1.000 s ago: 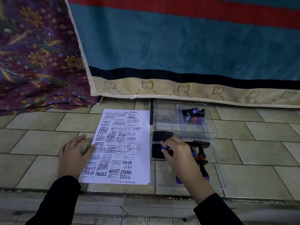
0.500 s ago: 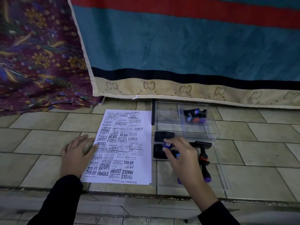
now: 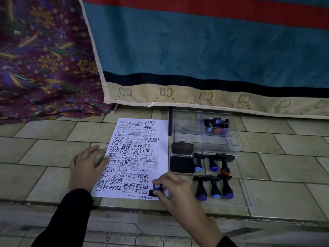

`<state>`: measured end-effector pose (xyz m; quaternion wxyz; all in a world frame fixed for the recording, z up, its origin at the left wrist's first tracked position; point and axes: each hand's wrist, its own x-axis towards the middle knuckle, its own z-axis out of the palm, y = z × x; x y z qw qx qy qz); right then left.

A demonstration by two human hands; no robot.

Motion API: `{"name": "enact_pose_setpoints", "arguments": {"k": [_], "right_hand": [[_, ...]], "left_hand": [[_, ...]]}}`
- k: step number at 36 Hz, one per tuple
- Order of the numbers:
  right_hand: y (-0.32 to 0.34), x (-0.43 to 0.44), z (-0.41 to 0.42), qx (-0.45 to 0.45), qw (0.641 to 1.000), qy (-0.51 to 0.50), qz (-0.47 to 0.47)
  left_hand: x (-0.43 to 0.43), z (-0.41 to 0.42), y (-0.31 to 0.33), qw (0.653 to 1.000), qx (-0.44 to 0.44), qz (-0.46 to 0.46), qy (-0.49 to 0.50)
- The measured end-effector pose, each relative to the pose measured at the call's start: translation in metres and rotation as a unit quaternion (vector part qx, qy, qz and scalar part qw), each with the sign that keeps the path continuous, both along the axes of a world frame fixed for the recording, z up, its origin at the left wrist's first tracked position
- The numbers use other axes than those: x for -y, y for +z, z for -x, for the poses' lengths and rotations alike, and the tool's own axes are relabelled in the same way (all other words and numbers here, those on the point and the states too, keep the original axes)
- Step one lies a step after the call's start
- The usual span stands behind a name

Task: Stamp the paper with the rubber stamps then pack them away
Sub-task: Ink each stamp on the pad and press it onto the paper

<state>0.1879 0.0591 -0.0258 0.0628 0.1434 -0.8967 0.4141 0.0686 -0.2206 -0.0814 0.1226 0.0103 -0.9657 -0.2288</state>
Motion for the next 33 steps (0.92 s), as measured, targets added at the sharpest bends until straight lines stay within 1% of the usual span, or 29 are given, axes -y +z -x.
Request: {"name": "enact_pose_setpoints", "arguments": {"k": [6, 12, 25, 27, 29, 33], "right_hand": [[0.002, 0.004, 0.0, 0.001, 1.0, 0.009, -0.005], [0.0, 0.007, 0.0, -0.007, 0.999, 0.024, -0.032], [-0.007, 0.007, 0.008, -0.008, 1.0, -0.008, -0.015], [-0.004, 0.004, 0.012, 0.0, 1.0, -0.022, 0.01], [0.001, -0.004, 0.017, -0.003, 0.996, -0.061, 0.062], [0.022, -0.031, 0.026, -0.021, 0.977, -0.147, 0.155]], "left_hand": [[0.0, -0.001, 0.001, 1.0, 0.005, 0.002, 0.0], [-0.001, -0.002, 0.002, 1.0, 0.009, 0.004, -0.001], [-0.002, -0.002, 0.004, 1.0, 0.013, 0.0, 0.004], [-0.002, -0.002, 0.004, 1.0, 0.013, -0.002, 0.003], [-0.002, -0.002, 0.004, 1.0, 0.016, -0.003, 0.003], [-0.003, -0.002, 0.004, 1.0, 0.014, -0.005, 0.005]]}}
